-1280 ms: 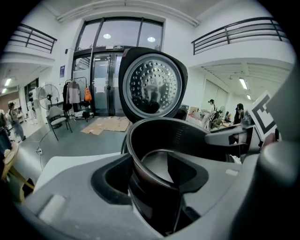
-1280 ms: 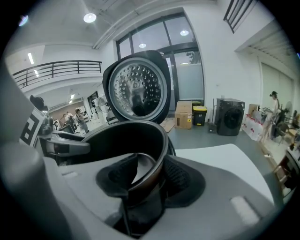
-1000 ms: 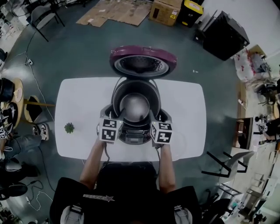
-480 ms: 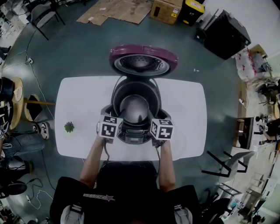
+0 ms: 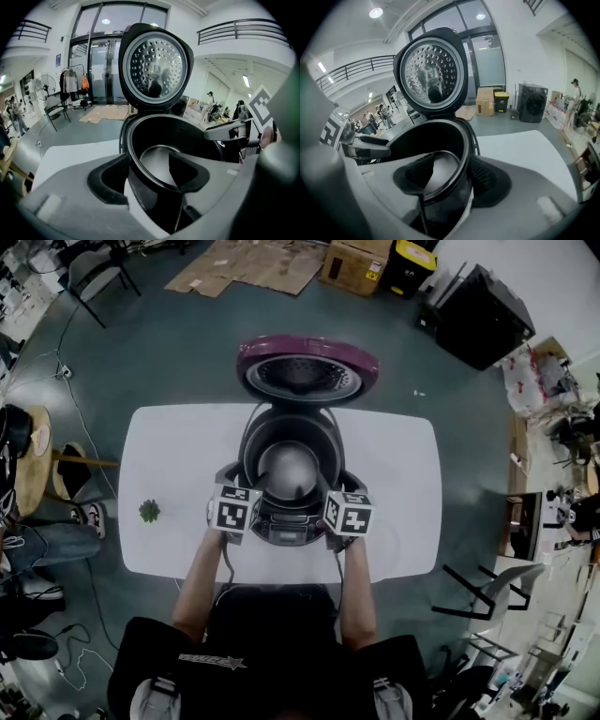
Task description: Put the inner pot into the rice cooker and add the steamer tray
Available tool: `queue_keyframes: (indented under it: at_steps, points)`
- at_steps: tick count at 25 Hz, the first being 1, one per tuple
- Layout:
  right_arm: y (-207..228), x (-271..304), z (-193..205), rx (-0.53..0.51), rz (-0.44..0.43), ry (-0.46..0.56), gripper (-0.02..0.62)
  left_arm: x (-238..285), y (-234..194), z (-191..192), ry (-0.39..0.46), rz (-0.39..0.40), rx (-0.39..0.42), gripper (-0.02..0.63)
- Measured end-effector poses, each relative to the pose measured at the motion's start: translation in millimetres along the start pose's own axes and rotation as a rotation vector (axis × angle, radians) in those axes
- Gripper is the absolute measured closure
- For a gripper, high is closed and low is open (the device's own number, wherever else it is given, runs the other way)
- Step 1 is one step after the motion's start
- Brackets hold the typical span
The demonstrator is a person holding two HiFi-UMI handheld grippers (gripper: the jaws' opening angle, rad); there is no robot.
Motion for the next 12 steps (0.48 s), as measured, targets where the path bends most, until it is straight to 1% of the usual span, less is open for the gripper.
queue_keyframes:
  at_steps: [2,7,10,12]
  points:
    - [0.5,-3.6,0.3,-0.01,0.009,0.012,0.365,-3.6,-3.5,0.8,0.019,-0.021,-0.003,0.341]
    - [-0.8,-20.7,-9.0,-0.02,0.003,0.069,0.365,-18.1,-7.0,-7.8,0.07,-0.037,0.0,0.341]
    - [-4.8,-35.5,-17.2,-0.036,-0.005,0.131,0.365,-31.0,-2.5,-16.8,0.132,-0.047,0.022,0.341]
    - [-8.5,-49.3,-27.0,-0.051,-0.009,0.193,0.365,-42.2,1.4,-26.8,0.185,-0.057,0.042,0.342]
Point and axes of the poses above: the fingertips, and each gripper's own axes: x forward along the fingers, y to its right, z out of its underside, the point moved 7 cm from there along -x, backward along the fingers, and after that the axes turned 2 degrees about -y, right-handed, at the moved point
